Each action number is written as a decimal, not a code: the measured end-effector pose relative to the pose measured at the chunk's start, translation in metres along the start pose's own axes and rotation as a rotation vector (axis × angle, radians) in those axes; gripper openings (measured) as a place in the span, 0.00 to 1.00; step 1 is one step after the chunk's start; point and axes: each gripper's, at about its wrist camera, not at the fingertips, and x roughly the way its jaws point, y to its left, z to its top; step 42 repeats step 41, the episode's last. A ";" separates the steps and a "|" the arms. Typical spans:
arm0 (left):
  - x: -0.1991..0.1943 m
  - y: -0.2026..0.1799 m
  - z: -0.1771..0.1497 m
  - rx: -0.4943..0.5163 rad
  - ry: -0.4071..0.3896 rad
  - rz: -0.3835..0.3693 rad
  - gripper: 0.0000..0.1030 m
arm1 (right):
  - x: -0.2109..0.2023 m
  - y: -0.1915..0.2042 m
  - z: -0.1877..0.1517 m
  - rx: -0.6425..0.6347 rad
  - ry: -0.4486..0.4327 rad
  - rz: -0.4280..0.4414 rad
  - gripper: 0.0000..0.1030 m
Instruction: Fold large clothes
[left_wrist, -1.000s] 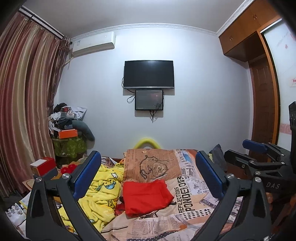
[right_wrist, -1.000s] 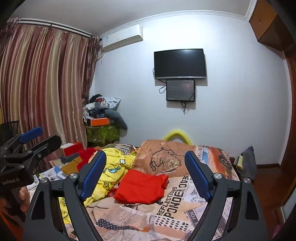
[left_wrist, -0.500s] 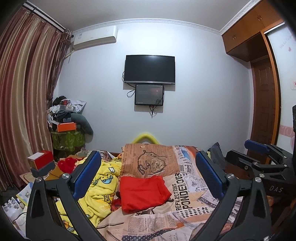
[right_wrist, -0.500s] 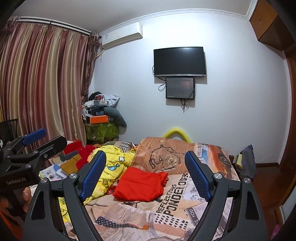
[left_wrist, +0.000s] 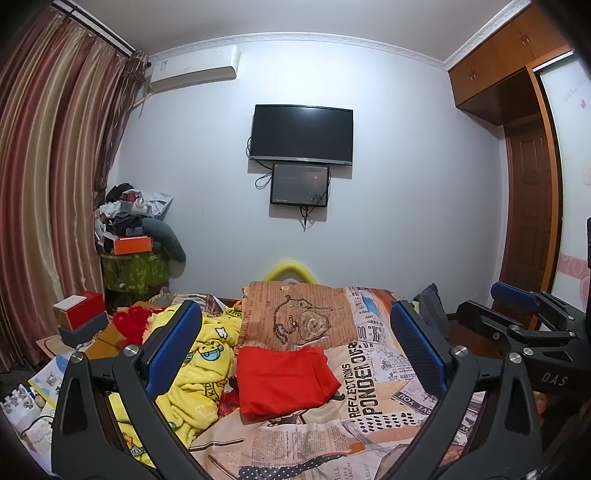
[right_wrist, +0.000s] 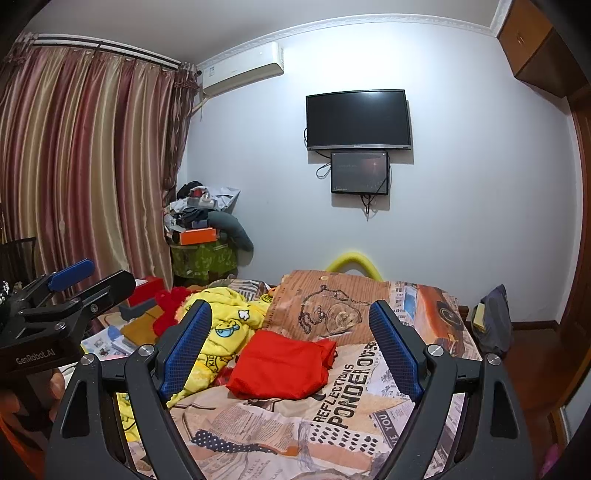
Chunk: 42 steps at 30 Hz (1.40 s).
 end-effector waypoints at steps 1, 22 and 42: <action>0.000 0.000 0.000 0.000 0.001 -0.001 0.99 | 0.000 0.000 0.000 0.001 0.000 0.001 0.82; 0.001 0.000 -0.002 -0.027 0.019 -0.044 0.99 | 0.001 -0.004 -0.001 0.026 -0.005 -0.011 0.83; 0.007 -0.001 -0.008 -0.030 0.054 -0.059 0.99 | 0.006 -0.006 -0.004 0.047 0.012 -0.015 0.83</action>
